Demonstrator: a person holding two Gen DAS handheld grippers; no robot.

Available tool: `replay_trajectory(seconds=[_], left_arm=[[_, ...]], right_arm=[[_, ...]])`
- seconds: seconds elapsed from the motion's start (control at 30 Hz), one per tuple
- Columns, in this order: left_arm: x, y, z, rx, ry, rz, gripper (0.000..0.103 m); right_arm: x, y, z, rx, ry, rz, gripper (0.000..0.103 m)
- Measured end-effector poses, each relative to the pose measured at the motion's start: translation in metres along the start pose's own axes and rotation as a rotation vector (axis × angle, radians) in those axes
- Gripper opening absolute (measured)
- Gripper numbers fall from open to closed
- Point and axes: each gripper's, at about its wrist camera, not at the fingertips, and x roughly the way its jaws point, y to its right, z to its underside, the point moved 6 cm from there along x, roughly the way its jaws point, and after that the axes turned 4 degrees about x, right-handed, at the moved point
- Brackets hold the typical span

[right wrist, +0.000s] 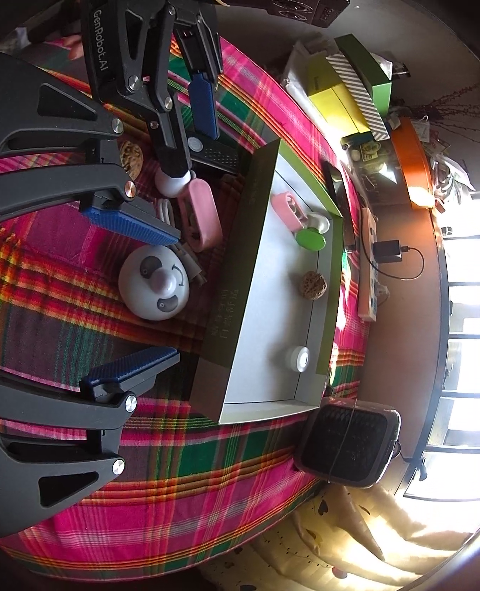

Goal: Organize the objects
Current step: 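Withdraw both tools from the box toward the black remote and remaining items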

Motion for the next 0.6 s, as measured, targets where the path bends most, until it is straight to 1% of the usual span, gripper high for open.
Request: replay_trajectory(seconds=[0.1, 0.23, 0.33, 0.43, 0.6], left_arm=[[0.000, -0.002, 0.000, -0.001, -0.002, 0.001, 0.055], [-0.001, -0.008, 0.000, -0.024, -0.007, 0.014, 0.056], [-0.002, -0.012, 0.002, -0.043, -0.013, 0.019, 0.056], [-0.002, -0.011, 0.002, -0.037, -0.013, 0.017, 0.056], [0.000, -0.009, 0.001, -0.018, -0.020, 0.012, 0.056]], right_arm=[[0.003, 0.002, 0.000, -0.003, -0.007, 0.021, 0.063], [0.003, 0.006, 0.000, 0.017, -0.008, 0.029, 0.063], [0.005, 0.003, 0.000, 0.008, -0.015, 0.017, 0.063], [0.009, 0.000, -0.001, -0.002, -0.023, 0.012, 0.063], [0.013, 0.006, -0.001, 0.003, -0.033, 0.047, 0.063]])
